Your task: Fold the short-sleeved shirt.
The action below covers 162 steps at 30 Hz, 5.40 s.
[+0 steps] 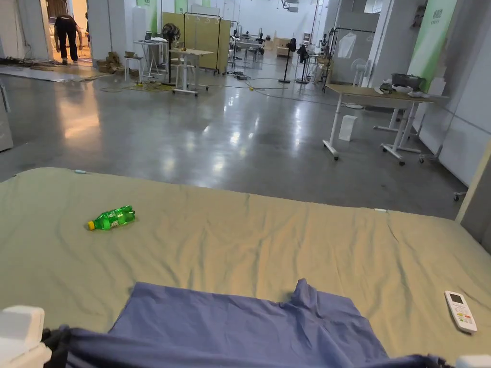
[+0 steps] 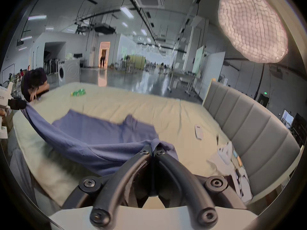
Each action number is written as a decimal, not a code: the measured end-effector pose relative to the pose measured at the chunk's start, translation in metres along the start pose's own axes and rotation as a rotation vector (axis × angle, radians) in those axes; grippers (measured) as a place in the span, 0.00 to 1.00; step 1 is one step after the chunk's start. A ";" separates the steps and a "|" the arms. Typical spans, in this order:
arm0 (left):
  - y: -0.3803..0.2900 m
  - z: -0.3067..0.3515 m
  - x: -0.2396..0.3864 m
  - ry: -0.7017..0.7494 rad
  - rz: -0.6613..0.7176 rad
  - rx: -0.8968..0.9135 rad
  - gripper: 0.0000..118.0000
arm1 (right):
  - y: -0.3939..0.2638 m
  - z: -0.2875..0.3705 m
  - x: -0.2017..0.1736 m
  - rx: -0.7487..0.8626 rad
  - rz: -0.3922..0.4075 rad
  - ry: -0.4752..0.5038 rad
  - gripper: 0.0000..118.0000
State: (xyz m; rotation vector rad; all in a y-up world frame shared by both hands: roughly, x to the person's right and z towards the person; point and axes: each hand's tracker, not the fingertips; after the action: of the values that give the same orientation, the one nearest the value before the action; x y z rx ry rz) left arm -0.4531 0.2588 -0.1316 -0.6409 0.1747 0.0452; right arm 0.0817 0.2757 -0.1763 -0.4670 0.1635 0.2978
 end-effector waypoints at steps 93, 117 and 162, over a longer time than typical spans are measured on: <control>-0.103 -0.090 0.021 0.054 -0.049 -0.543 0.05 | -0.042 -0.045 -0.047 -0.046 -0.204 -0.040 0.00; -0.109 -0.077 0.013 0.045 0.010 -0.497 0.05 | -0.154 -0.062 -0.018 -0.552 -0.280 0.114 0.07; 0.019 -0.201 0.024 0.033 0.128 -0.224 0.47 | -0.009 -0.212 0.004 -0.295 -0.234 0.025 0.62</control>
State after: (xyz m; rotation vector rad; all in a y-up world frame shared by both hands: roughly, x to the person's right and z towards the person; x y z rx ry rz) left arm -0.4609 0.1537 -0.3053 -0.8535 0.2442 0.1798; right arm 0.0698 0.1703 -0.3604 -0.7760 0.0876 0.0852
